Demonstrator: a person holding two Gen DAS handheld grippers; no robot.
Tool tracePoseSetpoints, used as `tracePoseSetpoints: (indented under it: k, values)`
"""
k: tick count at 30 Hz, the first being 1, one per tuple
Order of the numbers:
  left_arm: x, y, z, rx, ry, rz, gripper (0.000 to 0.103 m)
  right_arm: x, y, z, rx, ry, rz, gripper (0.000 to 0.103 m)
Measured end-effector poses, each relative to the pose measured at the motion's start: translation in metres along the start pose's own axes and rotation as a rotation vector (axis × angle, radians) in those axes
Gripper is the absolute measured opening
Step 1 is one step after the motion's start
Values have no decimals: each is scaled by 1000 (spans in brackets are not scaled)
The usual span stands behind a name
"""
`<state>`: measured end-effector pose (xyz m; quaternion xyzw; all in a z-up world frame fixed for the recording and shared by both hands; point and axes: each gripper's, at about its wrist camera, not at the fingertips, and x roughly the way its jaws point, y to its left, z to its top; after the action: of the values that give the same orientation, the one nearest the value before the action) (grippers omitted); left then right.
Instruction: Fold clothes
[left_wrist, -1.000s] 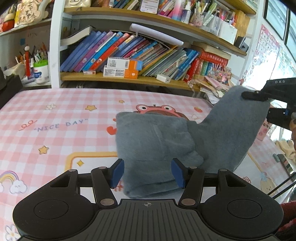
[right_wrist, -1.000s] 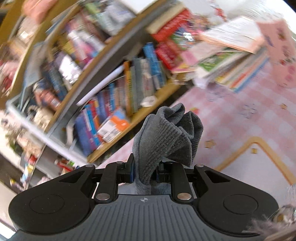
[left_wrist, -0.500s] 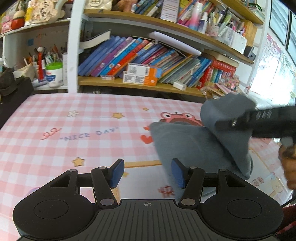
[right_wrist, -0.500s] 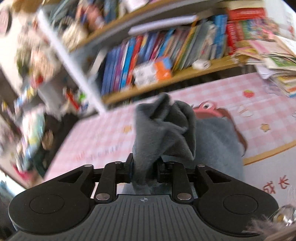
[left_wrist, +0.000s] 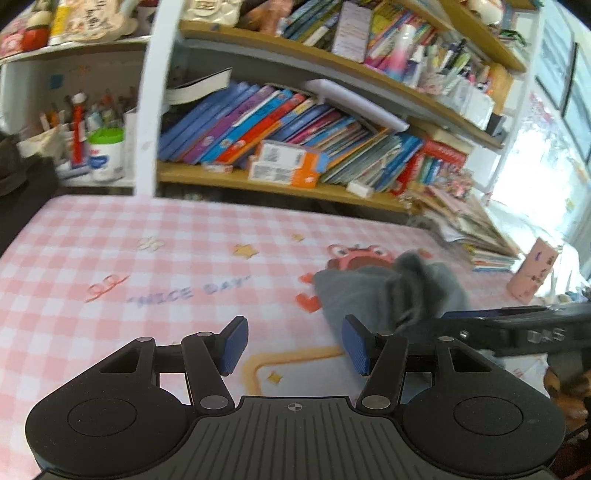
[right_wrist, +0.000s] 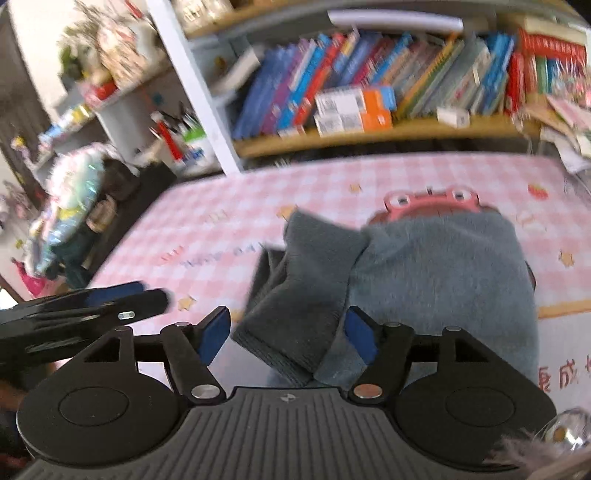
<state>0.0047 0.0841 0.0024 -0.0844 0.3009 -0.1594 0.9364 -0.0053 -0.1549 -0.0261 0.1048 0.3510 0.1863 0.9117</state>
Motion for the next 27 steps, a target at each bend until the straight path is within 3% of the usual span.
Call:
tracePoseSetpoints:
  k: [3,7,11,17,19,20,21,23,25,26,27]
  values:
    - [7,-8,8,-3,-32,-54,58,-18,-3,1,-7,-57,36,70]
    - [14,-26,17,1,-64,-136,62,-42,-16,2,8,-107,12,70]
    - [29,-53,21,58,-44,-201,63,-62,-48,1,108,-153,-37,73]
    - [70,-71,23,40,47,-155,61,-57,-103,-4,295,-67,-208,73]
    - [81,-71,23,13,78,-147,49,-51,-116,-7,344,-35,-229,73]
    - [83,-69,22,0,89,-164,22,-48,-120,-9,357,-21,-234,73]
    - [84,-67,23,-15,93,-182,11,-46,-123,-10,364,-8,-238,73]
    - [74,-61,27,-71,53,-232,11,-42,-126,-12,360,12,-237,73]
    - [51,-46,30,-211,-68,-366,10,-41,-126,-11,344,19,-227,72]
    - [41,-38,30,-282,-110,-390,10,-41,-125,-10,334,19,-219,72]
    - [39,-30,27,-332,-117,-357,11,-41,-125,-9,323,19,-211,72]
